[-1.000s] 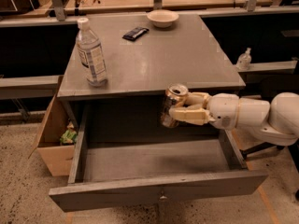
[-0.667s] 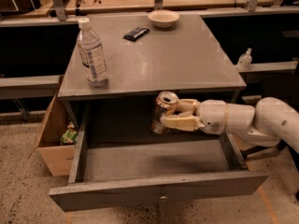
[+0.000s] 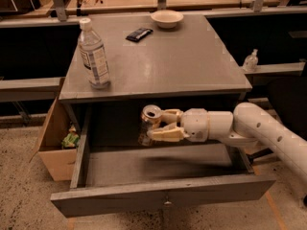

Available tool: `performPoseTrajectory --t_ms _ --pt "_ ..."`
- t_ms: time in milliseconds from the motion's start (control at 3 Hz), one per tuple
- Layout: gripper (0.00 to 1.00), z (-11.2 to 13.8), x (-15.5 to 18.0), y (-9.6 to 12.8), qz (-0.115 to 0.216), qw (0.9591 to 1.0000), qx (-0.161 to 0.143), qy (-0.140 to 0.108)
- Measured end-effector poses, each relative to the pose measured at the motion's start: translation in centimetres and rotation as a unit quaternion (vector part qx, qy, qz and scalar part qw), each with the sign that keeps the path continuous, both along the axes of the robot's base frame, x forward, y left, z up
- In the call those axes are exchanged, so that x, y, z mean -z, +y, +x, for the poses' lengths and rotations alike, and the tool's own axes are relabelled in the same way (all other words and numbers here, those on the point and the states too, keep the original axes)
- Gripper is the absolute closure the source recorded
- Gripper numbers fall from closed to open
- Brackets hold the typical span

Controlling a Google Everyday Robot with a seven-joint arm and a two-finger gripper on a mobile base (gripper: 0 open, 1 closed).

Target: Place orange can into top drawer

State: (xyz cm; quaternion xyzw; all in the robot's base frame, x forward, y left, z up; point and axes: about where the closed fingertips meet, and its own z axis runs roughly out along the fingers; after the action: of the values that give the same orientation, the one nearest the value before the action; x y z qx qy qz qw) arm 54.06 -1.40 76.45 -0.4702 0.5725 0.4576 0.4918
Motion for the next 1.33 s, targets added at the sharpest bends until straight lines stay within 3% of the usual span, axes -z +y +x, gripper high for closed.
performPoseTrajectory --t_ms 333,1000,1333 --pt "1.00 0.1 1.6 1.8 -0.006 1.0000 -0.002 -0.008" --pt "1.00 -1.0 5.4 5.9 -0.041 0.9984 -0.038 -0.007" --pt "1.00 -1.3 6.9 6.7 -0.049 0.9982 -0.036 -0.007"
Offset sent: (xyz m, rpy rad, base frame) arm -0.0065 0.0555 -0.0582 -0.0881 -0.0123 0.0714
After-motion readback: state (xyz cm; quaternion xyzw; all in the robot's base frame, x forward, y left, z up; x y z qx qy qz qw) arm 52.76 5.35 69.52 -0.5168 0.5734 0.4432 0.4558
